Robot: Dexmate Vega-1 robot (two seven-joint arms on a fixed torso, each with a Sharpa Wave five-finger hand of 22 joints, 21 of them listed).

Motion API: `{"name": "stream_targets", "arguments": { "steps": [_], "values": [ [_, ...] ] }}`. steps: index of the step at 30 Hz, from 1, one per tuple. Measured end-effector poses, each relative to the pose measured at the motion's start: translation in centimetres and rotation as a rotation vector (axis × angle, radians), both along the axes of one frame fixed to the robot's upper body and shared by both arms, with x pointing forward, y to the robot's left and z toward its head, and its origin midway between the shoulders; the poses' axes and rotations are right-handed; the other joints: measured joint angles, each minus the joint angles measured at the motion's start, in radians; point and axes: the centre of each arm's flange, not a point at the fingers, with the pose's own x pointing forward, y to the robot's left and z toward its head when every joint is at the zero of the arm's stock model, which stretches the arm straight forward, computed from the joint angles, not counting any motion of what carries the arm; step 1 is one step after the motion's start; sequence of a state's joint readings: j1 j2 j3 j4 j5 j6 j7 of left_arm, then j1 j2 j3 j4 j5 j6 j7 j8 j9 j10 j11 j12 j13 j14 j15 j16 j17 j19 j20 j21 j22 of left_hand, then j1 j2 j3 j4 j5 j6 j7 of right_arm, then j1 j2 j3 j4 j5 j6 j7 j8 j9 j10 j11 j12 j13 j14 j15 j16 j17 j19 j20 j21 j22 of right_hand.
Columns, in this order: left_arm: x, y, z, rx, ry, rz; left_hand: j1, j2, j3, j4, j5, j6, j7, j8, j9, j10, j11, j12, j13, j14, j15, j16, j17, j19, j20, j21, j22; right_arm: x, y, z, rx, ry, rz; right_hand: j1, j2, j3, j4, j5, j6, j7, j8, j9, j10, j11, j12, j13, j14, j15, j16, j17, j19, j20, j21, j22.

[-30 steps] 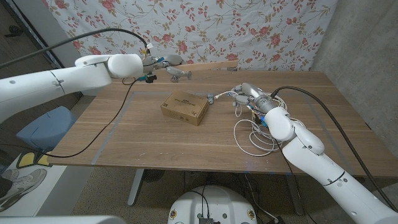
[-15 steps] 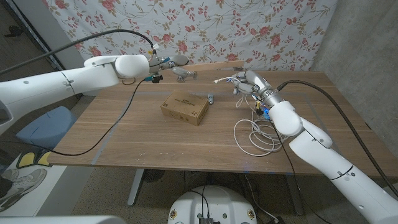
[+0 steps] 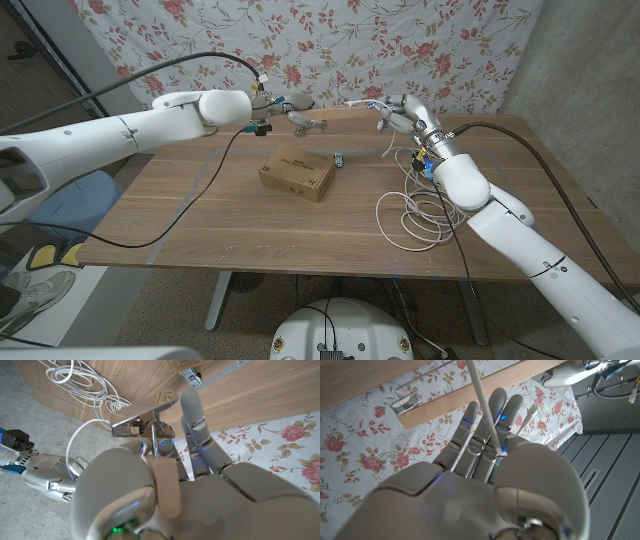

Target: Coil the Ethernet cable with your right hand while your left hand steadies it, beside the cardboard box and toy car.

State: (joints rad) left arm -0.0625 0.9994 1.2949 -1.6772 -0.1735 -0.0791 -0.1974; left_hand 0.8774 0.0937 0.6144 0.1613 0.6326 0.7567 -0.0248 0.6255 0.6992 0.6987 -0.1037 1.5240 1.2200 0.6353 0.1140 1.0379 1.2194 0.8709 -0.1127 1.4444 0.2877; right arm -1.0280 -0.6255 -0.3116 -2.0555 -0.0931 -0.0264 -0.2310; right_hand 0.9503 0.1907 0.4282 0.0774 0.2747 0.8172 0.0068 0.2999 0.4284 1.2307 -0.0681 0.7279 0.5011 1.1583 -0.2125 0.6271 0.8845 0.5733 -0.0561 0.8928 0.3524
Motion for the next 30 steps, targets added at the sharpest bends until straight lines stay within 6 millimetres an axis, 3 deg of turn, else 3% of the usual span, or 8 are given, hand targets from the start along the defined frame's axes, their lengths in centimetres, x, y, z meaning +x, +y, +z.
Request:
{"name": "stream_targets", "arguments": {
  "steps": [13, 23, 30],
  "values": [
    [0.8, -1.5, -0.5, 0.032, 0.029, -0.026, -0.001, -0.001, 0.0, 0.0, 0.0, 0.0, 0.0, 0.007, -0.004, 0.0, 0.0, 0.004, 0.009, 0.0, 0.0, 0.004, -0.007, 0.0, 0.0, 0.003, -0.005, 1.1, 0.1, 2.8, 0.085, -0.048, 0.08, -0.002, -0.004, 0.005, 0.0, -0.011, 0.0, 0.0, 0.0, 0.021, 0.0, 0.0, 0.0, -0.019, -0.004, -0.004, -0.017, 0.016, -0.027, 0.005, 0.021, -0.009],
    [1.3, -2.8, -1.0, 0.063, 0.049, -0.039, -0.001, -0.001, 0.0, 0.0, 0.0, -0.007, -0.004, 0.008, -0.005, 0.0, 0.0, 0.004, 0.006, 0.0, 0.0, 0.004, -0.007, 0.0, 0.0, 0.011, -0.005, 2.0, 0.6, 5.1, 0.139, -0.071, 0.149, -0.005, -0.008, 0.015, 0.001, -0.016, -0.001, 0.001, 0.004, 0.035, 0.0, 0.0, 0.0, -0.027, -0.007, -0.003, -0.028, 0.016, -0.027, 0.005, 0.041, -0.019],
    [1.4, -3.4, -1.3, 0.066, 0.051, -0.045, -0.008, 0.0, 0.0, 0.0, 0.0, -0.007, -0.004, 0.008, -0.009, 0.0, 0.0, 0.004, 0.003, 0.0, 0.0, 0.004, -0.007, 0.0, 0.0, 0.011, -0.009, 2.4, 1.1, 6.5, 0.149, -0.072, 0.186, -0.008, -0.011, 0.025, 0.003, -0.024, -0.001, 0.001, 0.005, 0.046, 0.017, 0.009, 0.005, -0.036, 0.025, -0.002, -0.028, 0.016, -0.02, 0.005, 0.065, -0.023]
  ]
}}
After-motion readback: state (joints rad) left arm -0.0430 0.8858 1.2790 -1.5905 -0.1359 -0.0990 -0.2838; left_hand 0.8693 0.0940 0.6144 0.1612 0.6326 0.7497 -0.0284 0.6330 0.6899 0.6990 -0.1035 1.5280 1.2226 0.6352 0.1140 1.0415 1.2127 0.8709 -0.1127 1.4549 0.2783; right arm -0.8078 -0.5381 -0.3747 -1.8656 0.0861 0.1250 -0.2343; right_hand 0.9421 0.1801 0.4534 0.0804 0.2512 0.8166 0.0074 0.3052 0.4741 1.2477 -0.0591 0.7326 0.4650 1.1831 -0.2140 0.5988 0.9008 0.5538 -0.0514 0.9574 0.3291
